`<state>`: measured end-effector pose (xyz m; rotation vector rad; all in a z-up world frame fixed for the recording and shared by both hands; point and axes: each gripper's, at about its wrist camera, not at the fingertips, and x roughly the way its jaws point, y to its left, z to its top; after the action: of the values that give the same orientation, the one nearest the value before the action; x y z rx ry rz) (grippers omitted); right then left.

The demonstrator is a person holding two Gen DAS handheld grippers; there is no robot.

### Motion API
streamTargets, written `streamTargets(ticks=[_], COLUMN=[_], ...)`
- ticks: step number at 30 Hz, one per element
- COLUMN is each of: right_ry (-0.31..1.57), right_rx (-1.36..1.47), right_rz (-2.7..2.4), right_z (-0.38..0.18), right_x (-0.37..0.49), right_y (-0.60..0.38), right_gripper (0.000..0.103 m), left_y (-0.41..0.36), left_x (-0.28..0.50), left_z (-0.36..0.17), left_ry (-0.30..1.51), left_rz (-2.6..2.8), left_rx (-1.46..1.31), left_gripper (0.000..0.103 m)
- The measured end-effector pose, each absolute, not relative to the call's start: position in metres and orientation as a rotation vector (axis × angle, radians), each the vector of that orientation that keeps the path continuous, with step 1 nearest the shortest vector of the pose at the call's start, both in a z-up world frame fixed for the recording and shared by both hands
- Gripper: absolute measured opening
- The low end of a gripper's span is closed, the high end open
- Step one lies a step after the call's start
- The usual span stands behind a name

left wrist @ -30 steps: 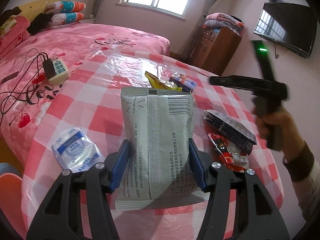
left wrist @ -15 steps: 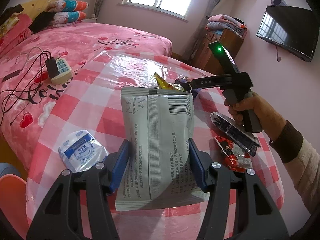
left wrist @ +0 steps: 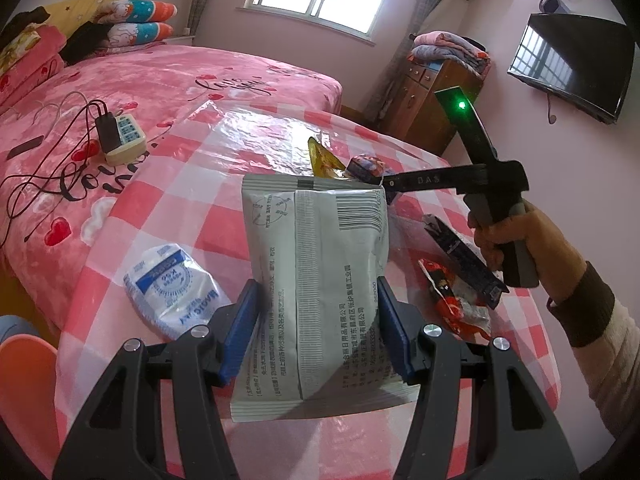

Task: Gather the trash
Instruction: 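Grasp the blue cartoon tissue pack with the right tool, then carry the grey sachet and tissue pack with both tools to the pink bin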

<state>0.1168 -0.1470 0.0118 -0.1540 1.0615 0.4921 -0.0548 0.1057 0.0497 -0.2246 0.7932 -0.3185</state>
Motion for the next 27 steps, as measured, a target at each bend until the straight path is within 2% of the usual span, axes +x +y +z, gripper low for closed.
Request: streamTargets(ticks=[27], right_ry=[0.924], right_rx=[0.029], right_rz=[0.523], right_z=[0.036], right_x=[-0.050], right_y=[-0.122], right_gripper=[0.056], left_y=[0.148], left_x=[-0.125], left_z=[0.047], left_ry=[0.843], left_rz=[-0.243], left_rx=[-0.244], left_gripper=[0.059])
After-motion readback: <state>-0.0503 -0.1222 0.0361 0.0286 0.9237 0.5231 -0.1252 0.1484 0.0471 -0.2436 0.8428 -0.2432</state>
